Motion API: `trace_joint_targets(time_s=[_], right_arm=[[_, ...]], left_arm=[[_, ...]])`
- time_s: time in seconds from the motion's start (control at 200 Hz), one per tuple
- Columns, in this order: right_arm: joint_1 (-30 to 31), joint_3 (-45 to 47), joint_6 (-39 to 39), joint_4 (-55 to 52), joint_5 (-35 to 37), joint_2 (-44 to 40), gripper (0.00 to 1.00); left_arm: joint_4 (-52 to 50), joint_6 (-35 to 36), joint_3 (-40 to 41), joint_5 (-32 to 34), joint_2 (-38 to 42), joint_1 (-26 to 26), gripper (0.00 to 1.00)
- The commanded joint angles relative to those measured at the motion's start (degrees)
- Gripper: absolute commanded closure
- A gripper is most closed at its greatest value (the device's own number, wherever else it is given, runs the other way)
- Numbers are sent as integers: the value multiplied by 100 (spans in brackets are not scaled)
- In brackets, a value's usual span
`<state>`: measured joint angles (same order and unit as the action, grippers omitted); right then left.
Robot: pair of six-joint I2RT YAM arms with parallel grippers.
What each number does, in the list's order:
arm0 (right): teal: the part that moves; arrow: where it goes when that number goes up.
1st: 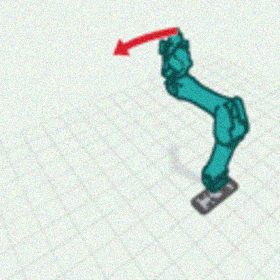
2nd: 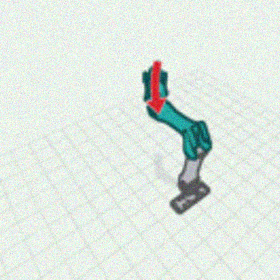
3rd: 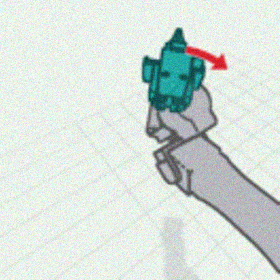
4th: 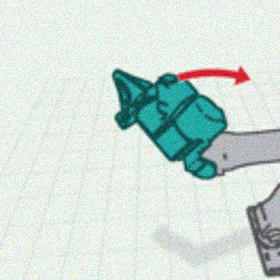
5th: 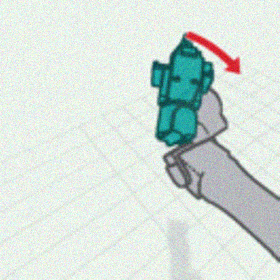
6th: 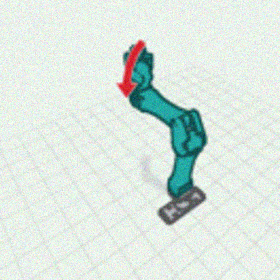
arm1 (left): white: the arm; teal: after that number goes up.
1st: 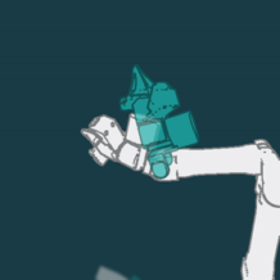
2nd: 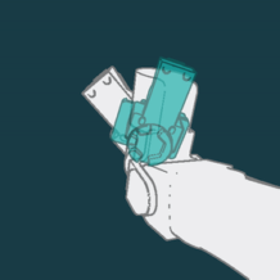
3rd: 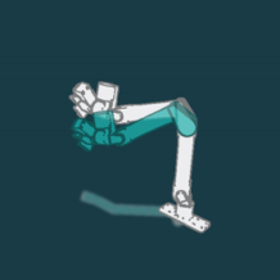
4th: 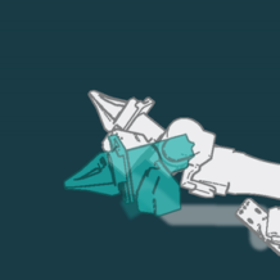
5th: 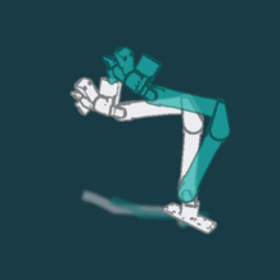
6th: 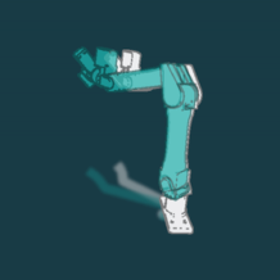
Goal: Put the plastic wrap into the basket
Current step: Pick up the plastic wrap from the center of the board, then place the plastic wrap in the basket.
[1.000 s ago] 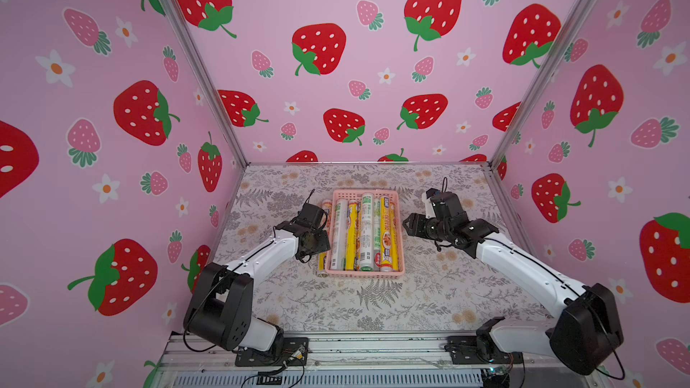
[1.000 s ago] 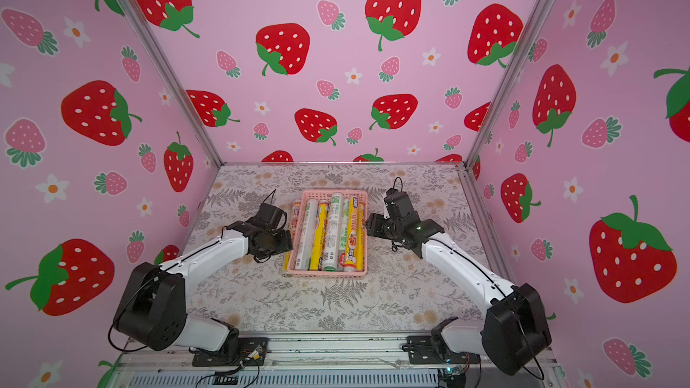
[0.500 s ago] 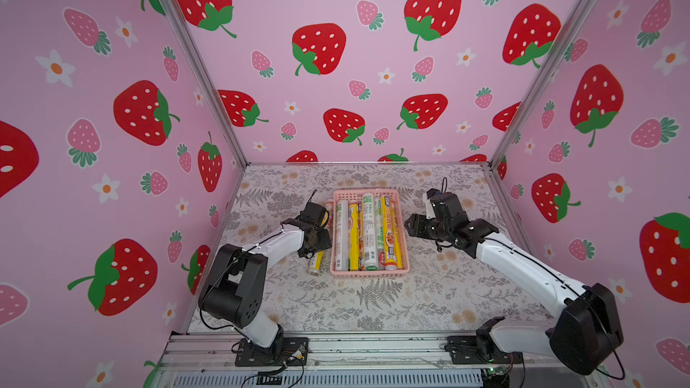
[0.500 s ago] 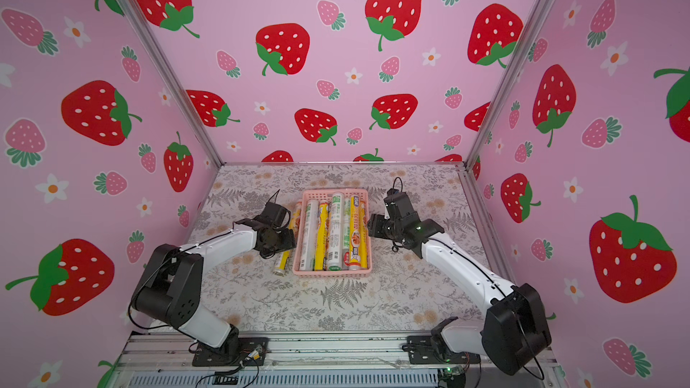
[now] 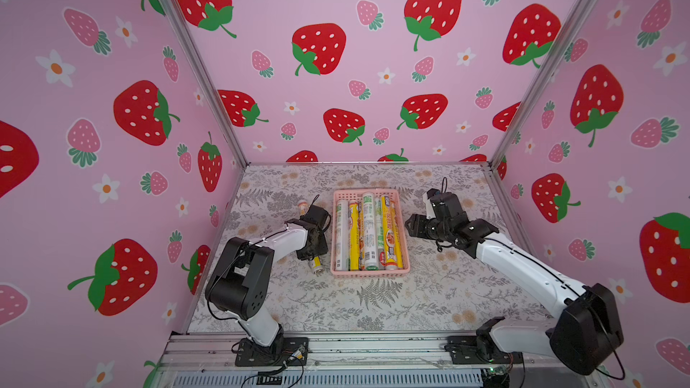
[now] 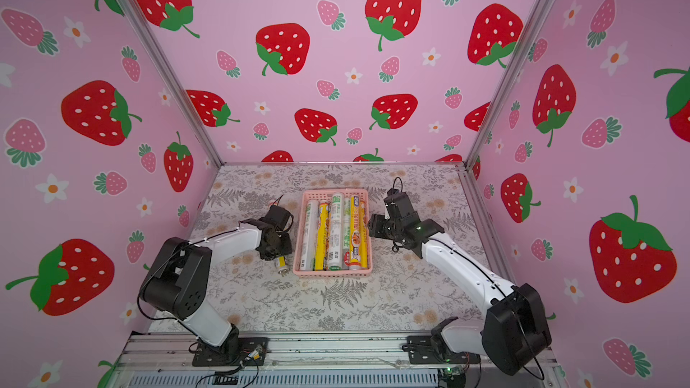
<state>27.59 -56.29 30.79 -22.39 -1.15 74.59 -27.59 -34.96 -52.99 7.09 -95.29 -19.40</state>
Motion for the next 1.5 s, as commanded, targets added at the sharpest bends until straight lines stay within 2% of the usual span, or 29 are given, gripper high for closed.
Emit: trace_joint_targets(time_s=[0.0,0.2,0.355,0.48,0.58,0.725,0.965,1.191,1.496], right_arm=[[18,31,-68,-89,89,-210,36],[18,-9,-56,-116,56,-407,36],[18,-13,-46,-125,83,-565,35],[11,-83,-12,-130,109,-601,36],[9,-84,24,-57,66,-616,35],[9,-92,42,-59,53,-567,35],[10,92,33,-111,43,-779,35],[9,274,6,-168,91,-887,35],[9,417,-44,-103,163,-875,35]], left_arm=[[-324,-68,4,192,327,-9,57],[-887,-77,-155,381,1156,-10,60],[-942,-144,-115,-18,1934,-77,60],[-1198,-188,-369,-90,2422,-349,59],[-1297,-181,-685,-200,2523,-639,58],[-895,-253,-806,-433,2366,-1113,58],[-714,-247,-1239,-514,1515,-1747,58],[-339,-275,-1425,-890,824,-1811,58],[-324,-419,-1421,-802,273,-1870,59]])
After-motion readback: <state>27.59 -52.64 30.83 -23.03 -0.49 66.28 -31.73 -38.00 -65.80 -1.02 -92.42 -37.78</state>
